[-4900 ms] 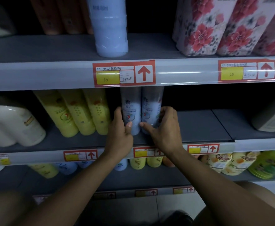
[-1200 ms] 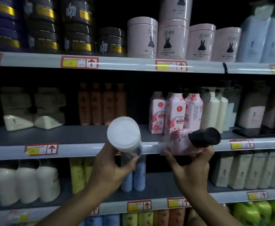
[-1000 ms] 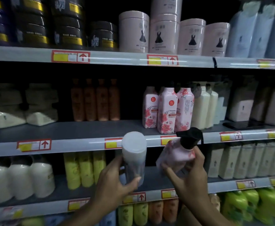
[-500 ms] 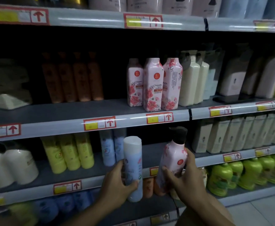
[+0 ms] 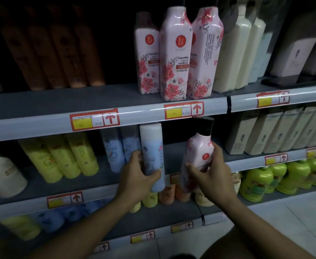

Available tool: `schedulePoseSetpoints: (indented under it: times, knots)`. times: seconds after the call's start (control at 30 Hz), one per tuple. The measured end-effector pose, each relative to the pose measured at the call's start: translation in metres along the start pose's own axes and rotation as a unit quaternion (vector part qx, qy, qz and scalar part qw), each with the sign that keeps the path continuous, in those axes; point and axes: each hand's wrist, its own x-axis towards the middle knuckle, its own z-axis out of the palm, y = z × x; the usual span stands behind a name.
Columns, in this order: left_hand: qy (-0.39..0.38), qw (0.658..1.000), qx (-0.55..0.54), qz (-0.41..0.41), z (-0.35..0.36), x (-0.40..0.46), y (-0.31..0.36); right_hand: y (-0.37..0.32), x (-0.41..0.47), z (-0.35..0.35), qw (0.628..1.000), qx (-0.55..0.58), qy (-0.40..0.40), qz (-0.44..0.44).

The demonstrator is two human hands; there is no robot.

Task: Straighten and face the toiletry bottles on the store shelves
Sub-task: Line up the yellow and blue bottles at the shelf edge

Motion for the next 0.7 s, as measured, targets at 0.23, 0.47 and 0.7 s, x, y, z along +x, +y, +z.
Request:
schedulePoseSetpoints:
  times: [0.23,0.47,0.7]
  knots:
    - [0.055,0.998,0.014,0.017,0.009,0.032,0.001,0.000,0.027,0.021,1.000,0.027,0.010,0.000]
    - [0.117,0.992,0.026,0.051,0.028,0.035,-0.008,0.003,0.032,0.028,1.000,0.018,0.015,-0.007]
    - [0.186,0.980,0.054,0.049,0.039,0.029,-0.027,-0.004,0.019,0.018,0.999,-0.022,0.023,0.010]
